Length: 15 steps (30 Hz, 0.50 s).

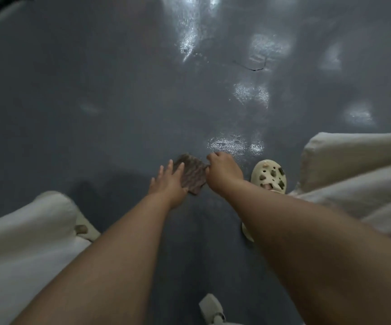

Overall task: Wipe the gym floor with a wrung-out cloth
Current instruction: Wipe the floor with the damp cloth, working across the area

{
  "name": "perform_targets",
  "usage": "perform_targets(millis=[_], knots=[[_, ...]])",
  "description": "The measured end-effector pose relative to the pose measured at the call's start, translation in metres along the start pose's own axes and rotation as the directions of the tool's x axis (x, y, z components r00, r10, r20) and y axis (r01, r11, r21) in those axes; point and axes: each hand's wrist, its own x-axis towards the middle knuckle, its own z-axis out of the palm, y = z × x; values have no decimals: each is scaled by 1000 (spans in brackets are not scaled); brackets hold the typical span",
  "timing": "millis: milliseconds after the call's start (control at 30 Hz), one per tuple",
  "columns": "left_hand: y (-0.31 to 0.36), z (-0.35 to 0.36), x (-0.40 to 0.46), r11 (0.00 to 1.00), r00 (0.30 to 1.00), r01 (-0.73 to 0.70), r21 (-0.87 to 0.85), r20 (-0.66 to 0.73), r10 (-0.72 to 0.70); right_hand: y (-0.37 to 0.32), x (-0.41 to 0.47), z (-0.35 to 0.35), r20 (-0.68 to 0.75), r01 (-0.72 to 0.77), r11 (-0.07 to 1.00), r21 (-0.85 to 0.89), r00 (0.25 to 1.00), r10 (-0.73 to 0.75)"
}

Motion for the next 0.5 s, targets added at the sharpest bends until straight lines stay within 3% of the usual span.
perform_targets(millis=[167, 500], knots=[[-4, -17, -19, 994, 994, -27, 104, -99, 37, -11, -18, -11, -22, 15, 999, -45, 1000, -16], [-14, -22, 9, 991, 996, 37, -125, -82, -48, -32, 3, -12, 44, 20, 984, -177, 999, -12]])
